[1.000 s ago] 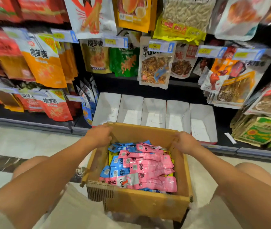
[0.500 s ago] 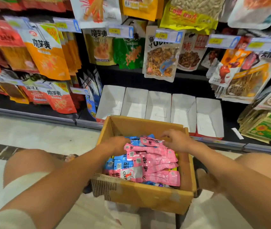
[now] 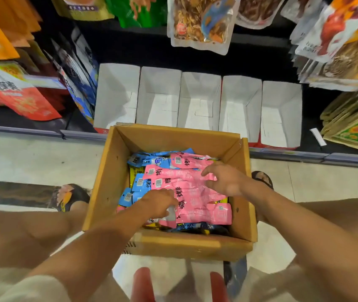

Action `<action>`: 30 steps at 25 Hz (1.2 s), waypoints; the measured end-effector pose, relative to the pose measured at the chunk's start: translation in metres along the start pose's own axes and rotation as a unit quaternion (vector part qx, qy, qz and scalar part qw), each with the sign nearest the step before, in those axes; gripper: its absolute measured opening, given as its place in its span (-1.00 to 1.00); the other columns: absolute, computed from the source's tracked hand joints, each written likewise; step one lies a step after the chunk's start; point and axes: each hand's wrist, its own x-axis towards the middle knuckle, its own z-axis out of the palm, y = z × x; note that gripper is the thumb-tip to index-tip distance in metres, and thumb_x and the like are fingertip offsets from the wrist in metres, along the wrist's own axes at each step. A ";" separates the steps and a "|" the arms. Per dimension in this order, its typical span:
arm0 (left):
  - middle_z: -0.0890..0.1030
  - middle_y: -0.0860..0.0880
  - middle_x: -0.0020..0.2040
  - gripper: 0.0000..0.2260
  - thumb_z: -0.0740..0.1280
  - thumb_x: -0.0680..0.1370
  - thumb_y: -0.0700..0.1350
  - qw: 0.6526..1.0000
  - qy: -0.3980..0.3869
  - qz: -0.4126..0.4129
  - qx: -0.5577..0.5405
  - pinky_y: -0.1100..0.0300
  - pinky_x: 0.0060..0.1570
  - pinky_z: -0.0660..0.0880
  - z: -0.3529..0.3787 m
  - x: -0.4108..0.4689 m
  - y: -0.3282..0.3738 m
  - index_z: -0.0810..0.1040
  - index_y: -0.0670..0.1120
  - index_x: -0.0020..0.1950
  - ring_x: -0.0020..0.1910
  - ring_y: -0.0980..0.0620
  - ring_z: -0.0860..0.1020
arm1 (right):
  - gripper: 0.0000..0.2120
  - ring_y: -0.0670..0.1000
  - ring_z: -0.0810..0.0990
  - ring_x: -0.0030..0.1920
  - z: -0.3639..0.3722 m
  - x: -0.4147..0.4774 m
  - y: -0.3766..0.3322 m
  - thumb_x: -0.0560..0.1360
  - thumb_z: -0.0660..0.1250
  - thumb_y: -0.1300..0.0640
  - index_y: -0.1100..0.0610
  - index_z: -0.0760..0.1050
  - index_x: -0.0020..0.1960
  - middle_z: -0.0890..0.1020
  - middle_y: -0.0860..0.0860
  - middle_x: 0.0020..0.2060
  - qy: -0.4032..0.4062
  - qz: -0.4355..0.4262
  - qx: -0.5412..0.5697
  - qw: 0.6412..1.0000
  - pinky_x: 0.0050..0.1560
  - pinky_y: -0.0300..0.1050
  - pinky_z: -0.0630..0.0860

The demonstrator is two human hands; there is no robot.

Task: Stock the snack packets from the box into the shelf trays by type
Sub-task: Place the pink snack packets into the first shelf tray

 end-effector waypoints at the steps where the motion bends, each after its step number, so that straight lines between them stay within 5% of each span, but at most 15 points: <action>1: 0.54 -0.04 0.18 -0.76 0.35 0.57 -0.14 1.000 0.011 0.007 0.000 0.09 -0.11 0.42 -0.002 -0.001 0.002 0.60 0.06 0.21 0.21 -0.09 0.49 | -0.62 0.06 0.45 0.33 0.000 0.000 0.000 0.59 0.29 -0.09 -0.05 0.46 0.38 0.40 0.03 0.38 0.003 0.003 0.002 1.000 0.29 -0.06 0.41; 5: 0.58 -0.02 -0.09 -0.98 0.32 0.59 -0.10 0.999 0.022 0.005 -0.045 0.09 -0.12 0.43 -0.030 -0.023 -0.007 0.50 0.00 0.00 0.01 -0.07 0.52 | -0.64 0.03 0.43 0.37 -0.009 -0.005 -0.009 0.60 0.30 -0.03 -0.01 0.48 0.38 0.46 0.00 0.39 0.035 -0.023 0.022 0.999 0.27 -0.18 0.35; 9: 0.46 0.09 -0.22 -0.89 0.32 0.63 -0.08 0.992 0.044 0.007 -0.116 0.10 -0.17 0.38 -0.091 -0.069 -0.015 0.41 0.01 -0.03 -0.16 0.01 0.46 | -0.71 -0.06 0.55 0.20 -0.019 -0.018 -0.026 0.60 0.33 0.10 0.01 0.52 0.31 0.57 -0.05 0.24 0.043 -0.055 0.078 0.995 0.06 -0.35 0.44; 11: 0.53 0.08 -0.16 -0.95 0.34 0.64 -0.08 0.980 0.093 0.000 -0.173 0.11 -0.11 0.42 -0.118 -0.091 -0.018 0.49 0.00 0.01 -0.13 0.06 0.50 | -0.75 -0.16 0.55 0.10 -0.026 -0.024 -0.035 0.60 0.33 0.14 -0.04 0.54 0.26 0.58 -0.09 0.18 0.047 -0.070 0.111 0.990 -0.07 -0.50 0.39; 14: 0.65 0.13 0.01 -0.88 0.34 0.65 -0.09 0.951 0.193 -0.008 -0.241 0.22 -0.02 0.50 -0.160 -0.123 -0.019 0.65 0.01 0.14 -0.04 0.22 0.57 | -0.77 -0.12 0.59 0.09 -0.045 -0.036 -0.054 0.58 0.36 0.09 -0.11 0.51 0.21 0.58 -0.12 0.12 0.037 -0.091 0.155 0.983 0.04 -0.35 0.49; 16: 0.65 0.18 -0.09 -0.86 0.33 0.66 -0.14 0.916 0.259 -0.010 -0.307 0.31 -0.10 0.52 -0.188 -0.138 -0.018 0.67 -0.07 0.13 -0.13 0.31 0.58 | -0.67 -0.12 0.60 0.12 -0.060 -0.044 -0.068 0.56 0.39 0.02 -0.09 0.47 0.30 0.58 -0.13 0.14 0.017 -0.107 0.152 0.982 0.12 -0.26 0.52; 18: 0.64 0.10 -0.22 -0.86 0.30 0.67 -0.18 0.860 0.308 -0.021 -0.407 0.12 -0.13 0.60 -0.206 -0.144 -0.018 0.65 -0.17 0.05 -0.21 0.17 0.62 | -0.53 -0.15 0.59 0.15 -0.069 -0.049 -0.076 0.53 0.42 -0.05 -0.08 0.40 0.39 0.56 -0.15 0.17 0.005 -0.118 0.145 0.982 0.16 -0.27 0.52; 22: 0.71 -0.24 0.04 -0.84 0.24 0.70 -0.23 0.715 0.319 -0.064 -0.619 -0.14 0.02 0.67 -0.210 -0.142 -0.019 0.58 -0.22 0.20 0.01 -0.14 0.73 | -0.43 -0.22 0.62 0.10 -0.065 -0.044 -0.070 0.45 0.52 -0.03 -0.09 0.39 0.39 0.57 -0.14 0.19 -0.009 -0.102 0.273 0.957 0.04 -0.34 0.55; 25: 0.72 -0.20 0.08 -0.82 0.24 0.70 -0.22 0.683 0.275 -0.087 -0.671 -0.09 0.05 0.67 -0.206 -0.128 -0.025 0.56 -0.16 0.27 0.05 -0.12 0.72 | -0.38 -0.16 0.61 0.15 -0.055 -0.024 -0.063 0.41 0.56 0.00 -0.06 0.39 0.39 0.59 -0.15 0.18 -0.006 -0.075 0.316 0.946 0.16 -0.18 0.57; 30: 0.73 -0.16 0.10 -0.83 0.26 0.70 -0.17 0.655 0.245 -0.104 -0.707 -0.10 0.07 0.67 -0.205 -0.097 -0.043 0.55 -0.09 0.27 0.07 -0.11 0.72 | -0.77 0.08 0.69 0.09 -0.030 0.006 -0.048 0.53 0.45 0.16 0.09 0.60 0.18 0.72 0.02 0.07 -0.006 -0.109 0.360 0.927 0.18 0.19 0.59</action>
